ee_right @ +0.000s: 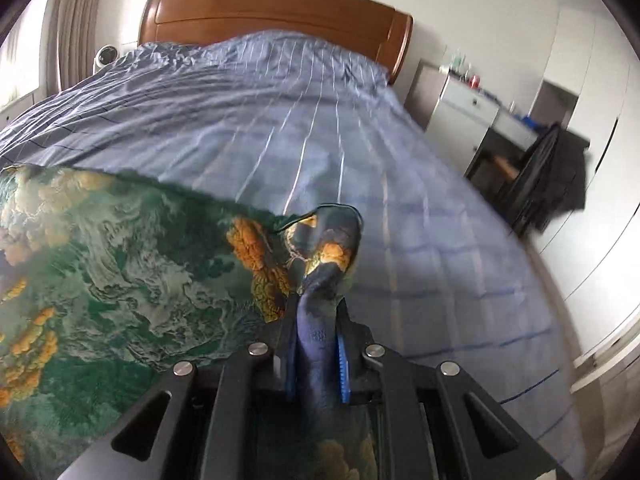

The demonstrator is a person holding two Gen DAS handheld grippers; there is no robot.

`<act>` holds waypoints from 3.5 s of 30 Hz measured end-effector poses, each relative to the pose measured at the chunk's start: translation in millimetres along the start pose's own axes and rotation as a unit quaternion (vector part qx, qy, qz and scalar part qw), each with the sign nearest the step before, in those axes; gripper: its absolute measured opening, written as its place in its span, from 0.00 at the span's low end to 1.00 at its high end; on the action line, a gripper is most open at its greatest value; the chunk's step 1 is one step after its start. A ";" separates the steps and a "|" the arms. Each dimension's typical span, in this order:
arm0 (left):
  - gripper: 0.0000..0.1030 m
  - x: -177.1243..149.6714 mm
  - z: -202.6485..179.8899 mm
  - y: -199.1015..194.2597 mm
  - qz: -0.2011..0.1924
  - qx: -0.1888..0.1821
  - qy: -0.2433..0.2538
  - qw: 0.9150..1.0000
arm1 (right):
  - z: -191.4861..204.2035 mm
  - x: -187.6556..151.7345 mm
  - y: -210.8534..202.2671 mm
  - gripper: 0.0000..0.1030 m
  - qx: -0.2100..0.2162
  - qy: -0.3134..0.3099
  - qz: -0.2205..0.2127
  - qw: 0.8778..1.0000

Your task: Fold large clothes

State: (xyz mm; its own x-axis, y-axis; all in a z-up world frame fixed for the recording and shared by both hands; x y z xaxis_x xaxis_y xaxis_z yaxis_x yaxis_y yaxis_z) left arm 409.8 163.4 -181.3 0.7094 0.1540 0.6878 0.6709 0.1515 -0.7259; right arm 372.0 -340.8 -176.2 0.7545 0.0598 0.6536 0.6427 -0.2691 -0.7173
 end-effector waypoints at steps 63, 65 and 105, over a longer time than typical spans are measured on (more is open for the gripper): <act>0.93 -131.5 -43.6 -182.6 0.017 -0.126 0.048 0.991 | -9.9 -124.7 -185.7 0.63 0.167 0.064 -0.038 0.983; 0.93 -131.8 -53.3 -185.6 0.014 -0.125 0.067 0.990 | -4.4 -135.6 -192.5 0.64 0.163 0.067 -0.043 0.983; 0.98 -139.6 -173.6 -171.7 0.044 -0.111 0.220 0.968 | 16.8 -219.0 -170.7 0.77 0.173 0.100 -0.009 0.980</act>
State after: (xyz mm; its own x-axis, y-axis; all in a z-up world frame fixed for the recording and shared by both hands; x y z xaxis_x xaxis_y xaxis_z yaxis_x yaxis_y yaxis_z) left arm 233.1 -53.7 -153.4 0.7567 -0.2814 0.5901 0.5986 -0.0646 -0.7984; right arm 99.3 -291.9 -201.0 0.7243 -0.1375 0.6756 0.6877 0.0753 -0.7220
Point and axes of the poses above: each gripper's, at about its wrist camera, not at the fingertips, and y roughly the way its jaws point, z to its left, x to its top, the point moved 2 cm from there along y, roughly the way its jaws point, and after that the axes turned 1 degree about z, right-handed, at the moved point
